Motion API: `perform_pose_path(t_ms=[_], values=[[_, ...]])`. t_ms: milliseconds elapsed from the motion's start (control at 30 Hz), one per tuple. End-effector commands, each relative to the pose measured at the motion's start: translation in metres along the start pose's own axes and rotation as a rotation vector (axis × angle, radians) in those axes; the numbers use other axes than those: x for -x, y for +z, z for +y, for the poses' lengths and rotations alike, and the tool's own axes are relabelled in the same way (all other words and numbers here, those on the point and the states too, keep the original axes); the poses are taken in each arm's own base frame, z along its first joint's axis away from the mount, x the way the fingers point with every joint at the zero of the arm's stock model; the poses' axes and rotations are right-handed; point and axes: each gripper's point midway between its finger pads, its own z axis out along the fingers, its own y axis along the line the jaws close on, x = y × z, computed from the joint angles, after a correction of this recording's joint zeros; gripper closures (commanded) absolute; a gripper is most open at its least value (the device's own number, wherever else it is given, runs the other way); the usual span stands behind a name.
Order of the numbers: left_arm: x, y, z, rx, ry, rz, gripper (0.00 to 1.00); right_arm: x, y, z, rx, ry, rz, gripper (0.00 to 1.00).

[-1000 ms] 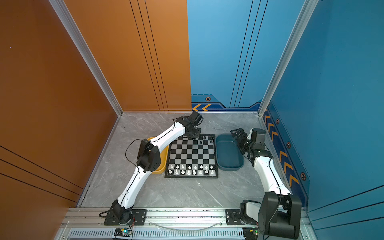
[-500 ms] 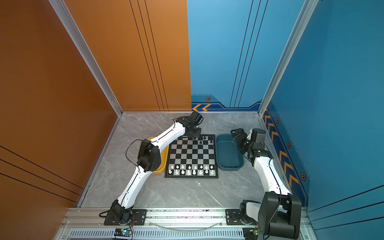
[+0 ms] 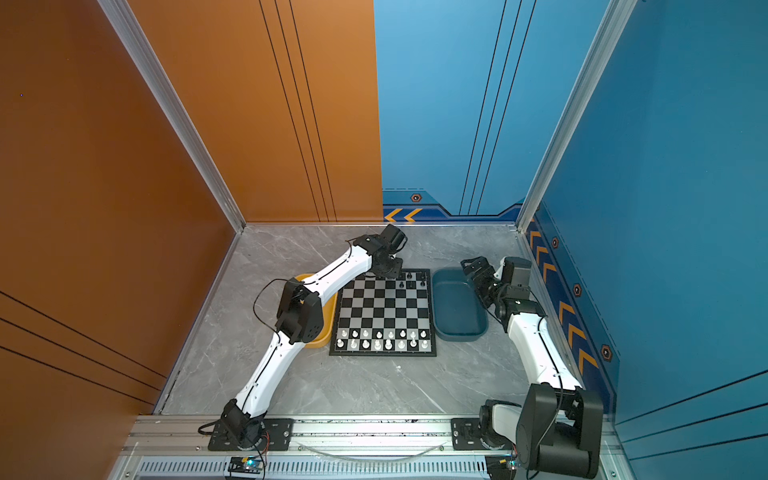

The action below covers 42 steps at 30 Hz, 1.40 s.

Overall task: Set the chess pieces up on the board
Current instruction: 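Lower the black piece onto a far-row square beside the black pieces, then open the left gripper to release the black piece on the board, then move the empty left gripper back over the yellow tray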

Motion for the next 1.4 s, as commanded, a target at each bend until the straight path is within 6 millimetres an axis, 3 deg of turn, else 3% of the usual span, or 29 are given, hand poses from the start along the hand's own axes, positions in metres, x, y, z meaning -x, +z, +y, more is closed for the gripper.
perform_pose_path(t_ms=[0, 233, 400, 933, 1133, 1367], values=[[-0.011, 0.008, 0.003, 0.000, 0.011, 0.042, 0.67, 0.002, -0.002, 0.001, 0.000, -0.010, 0.002, 0.00], [-0.007, -0.001, 0.003, 0.000, 0.018, 0.029, 0.58, 0.002, -0.003, 0.002, 0.004, -0.011, 0.000, 0.00], [-0.002, -0.015, 0.003, 0.004, 0.025, 0.006, 0.57, 0.002, -0.004, 0.003, 0.007, -0.013, -0.002, 0.00], [0.031, -0.088, -0.003, -0.001, 0.066, -0.137, 0.56, 0.002, -0.006, 0.006, 0.013, -0.013, -0.008, 0.00], [0.042, -0.139, 0.015, 0.036, 0.056, -0.213, 0.56, 0.002, -0.006, 0.009, 0.019, -0.015, -0.008, 0.00], [0.027, -0.196, 0.065, 0.139, 0.013, -0.275, 0.56, -0.001, -0.009, 0.010, 0.016, -0.022, -0.011, 0.00]])
